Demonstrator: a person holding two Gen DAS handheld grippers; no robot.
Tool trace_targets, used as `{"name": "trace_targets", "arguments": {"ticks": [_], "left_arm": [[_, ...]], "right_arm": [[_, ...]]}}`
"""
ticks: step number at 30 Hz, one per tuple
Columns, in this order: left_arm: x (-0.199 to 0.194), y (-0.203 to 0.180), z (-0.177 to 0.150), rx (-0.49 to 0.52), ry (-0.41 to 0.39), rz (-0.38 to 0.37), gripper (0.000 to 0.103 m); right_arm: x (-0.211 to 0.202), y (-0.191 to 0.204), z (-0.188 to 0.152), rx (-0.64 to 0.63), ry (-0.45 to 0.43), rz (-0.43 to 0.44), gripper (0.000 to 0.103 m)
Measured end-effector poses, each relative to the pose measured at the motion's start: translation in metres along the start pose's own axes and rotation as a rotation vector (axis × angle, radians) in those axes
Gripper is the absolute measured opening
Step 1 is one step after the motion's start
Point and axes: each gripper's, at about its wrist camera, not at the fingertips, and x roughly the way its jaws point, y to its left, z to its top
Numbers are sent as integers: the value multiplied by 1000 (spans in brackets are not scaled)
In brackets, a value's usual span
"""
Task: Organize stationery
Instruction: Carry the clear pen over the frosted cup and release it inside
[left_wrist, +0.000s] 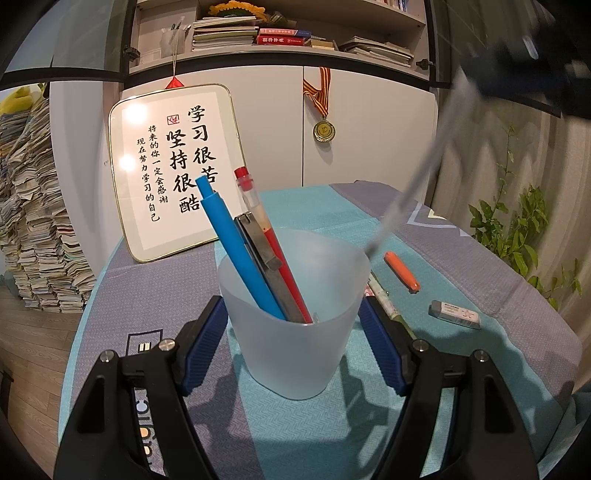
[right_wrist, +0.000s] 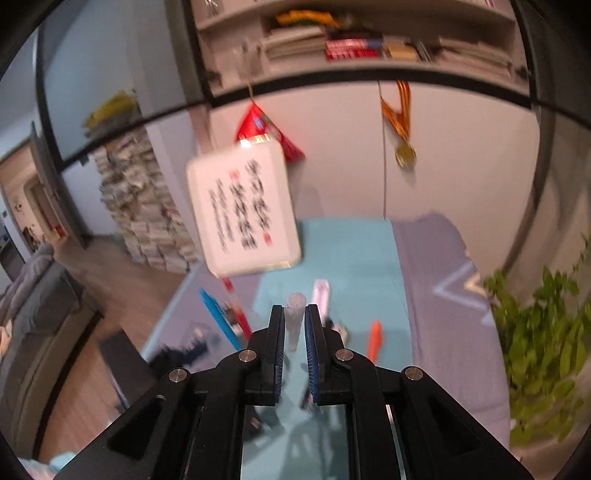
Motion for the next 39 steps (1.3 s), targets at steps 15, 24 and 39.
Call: {"name": "trace_targets", "arguments": {"ticks": [15, 24, 39], "left_arm": [[0, 0, 0, -1, 0, 0, 74], [0, 0, 0, 0, 2, 0, 74], [0, 0, 1, 0, 2, 0, 74]], "right_arm": [[6, 30, 28, -43, -39, 49, 10], [11, 29, 30, -39, -33, 58, 10], [54, 19, 9, -23, 89, 50, 10]]}}
